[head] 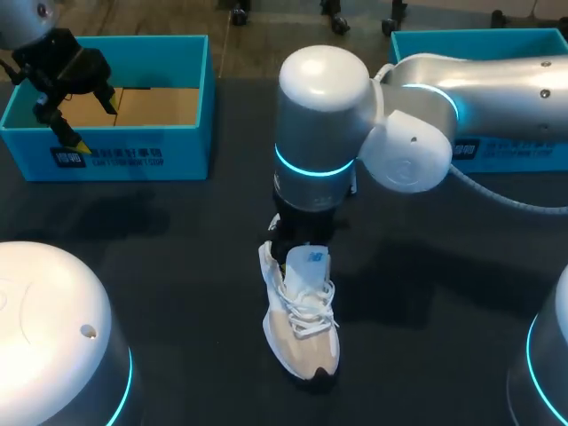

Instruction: Take the shoe out of the shoebox, open the shoe tongue, remove and reinsert the insole, then place the shoe into the shoebox

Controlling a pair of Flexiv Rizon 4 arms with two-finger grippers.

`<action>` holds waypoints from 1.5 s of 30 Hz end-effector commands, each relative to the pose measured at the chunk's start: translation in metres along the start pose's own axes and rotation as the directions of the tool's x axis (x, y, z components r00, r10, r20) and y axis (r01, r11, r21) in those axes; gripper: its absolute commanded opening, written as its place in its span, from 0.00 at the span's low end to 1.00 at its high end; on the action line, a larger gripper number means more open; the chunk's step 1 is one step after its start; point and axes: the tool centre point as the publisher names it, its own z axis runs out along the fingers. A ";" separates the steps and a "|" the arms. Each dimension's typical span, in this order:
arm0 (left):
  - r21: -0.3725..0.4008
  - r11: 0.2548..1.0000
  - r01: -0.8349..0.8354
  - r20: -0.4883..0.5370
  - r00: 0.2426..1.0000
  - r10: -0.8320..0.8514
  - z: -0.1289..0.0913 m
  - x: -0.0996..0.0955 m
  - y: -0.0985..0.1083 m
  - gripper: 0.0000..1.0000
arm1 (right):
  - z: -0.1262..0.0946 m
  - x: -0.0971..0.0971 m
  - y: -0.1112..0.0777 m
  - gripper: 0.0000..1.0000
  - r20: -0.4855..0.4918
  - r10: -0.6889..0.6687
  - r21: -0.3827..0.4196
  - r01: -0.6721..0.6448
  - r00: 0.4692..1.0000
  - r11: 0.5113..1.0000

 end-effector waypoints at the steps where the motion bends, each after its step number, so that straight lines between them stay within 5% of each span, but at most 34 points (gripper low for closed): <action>1: -0.003 1.000 -0.001 -0.001 1.000 0.001 0.000 0.000 0.000 1.00 | 0.004 0.005 0.003 1.00 -0.003 -0.014 0.014 0.014 1.000 1.000; 16: -0.003 1.000 -0.001 -0.001 1.000 0.001 0.000 0.000 0.000 1.00 | 0.009 0.016 0.020 1.00 0.000 -0.093 0.007 0.093 0.996 0.996; 33: -0.003 1.000 -0.001 -0.001 1.000 0.001 0.000 0.000 0.000 1.00 | -0.006 0.023 0.006 1.00 0.045 -0.063 -0.013 0.064 0.997 0.998; 45: -0.003 1.000 -0.001 -0.001 1.000 0.001 0.000 0.000 0.000 1.00 | 0.001 0.014 0.026 1.00 0.019 -0.086 -0.006 0.086 0.996 0.996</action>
